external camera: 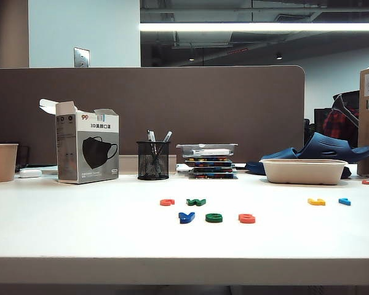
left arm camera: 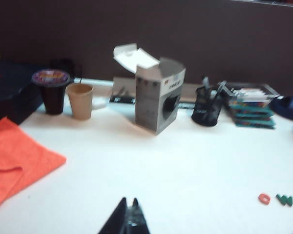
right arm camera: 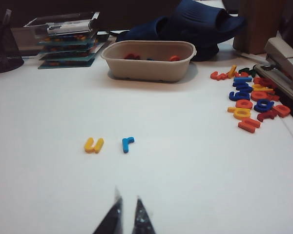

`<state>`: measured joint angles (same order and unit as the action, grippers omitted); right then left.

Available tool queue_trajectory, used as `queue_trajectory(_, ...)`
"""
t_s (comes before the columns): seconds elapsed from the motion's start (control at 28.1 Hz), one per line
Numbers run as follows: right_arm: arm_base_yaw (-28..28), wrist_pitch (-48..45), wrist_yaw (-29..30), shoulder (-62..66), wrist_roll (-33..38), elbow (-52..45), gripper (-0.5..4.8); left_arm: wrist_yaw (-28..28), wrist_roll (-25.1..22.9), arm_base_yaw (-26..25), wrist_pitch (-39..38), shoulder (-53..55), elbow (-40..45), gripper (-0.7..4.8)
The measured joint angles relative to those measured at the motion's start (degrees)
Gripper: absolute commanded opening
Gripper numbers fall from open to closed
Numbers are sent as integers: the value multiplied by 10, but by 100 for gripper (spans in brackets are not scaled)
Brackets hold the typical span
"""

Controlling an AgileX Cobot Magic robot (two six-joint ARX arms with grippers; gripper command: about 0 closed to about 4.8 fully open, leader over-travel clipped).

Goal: Select the appropriate letters from the row of letter magnets placed on the table to arrange into the word "yes".

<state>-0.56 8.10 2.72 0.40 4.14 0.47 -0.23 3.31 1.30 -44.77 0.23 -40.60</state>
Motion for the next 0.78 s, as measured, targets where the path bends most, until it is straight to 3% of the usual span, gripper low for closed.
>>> queue_trajectory(0.11,0,3,0,0,0,0,31,0,0,0,26,-2,34,-5)
queue_trajectory(0.28,0,3,-1,0,0,0,31,0,0,0,205,-1,169,-5)
queue_trajectory(0.43,0,3,-1,0,0,0,31,0,0,0,304,-2,257,-5)
queue_trajectory(0.78,0,3,-1,0,0,0,31,1,1,0,441,-2,395,-5)
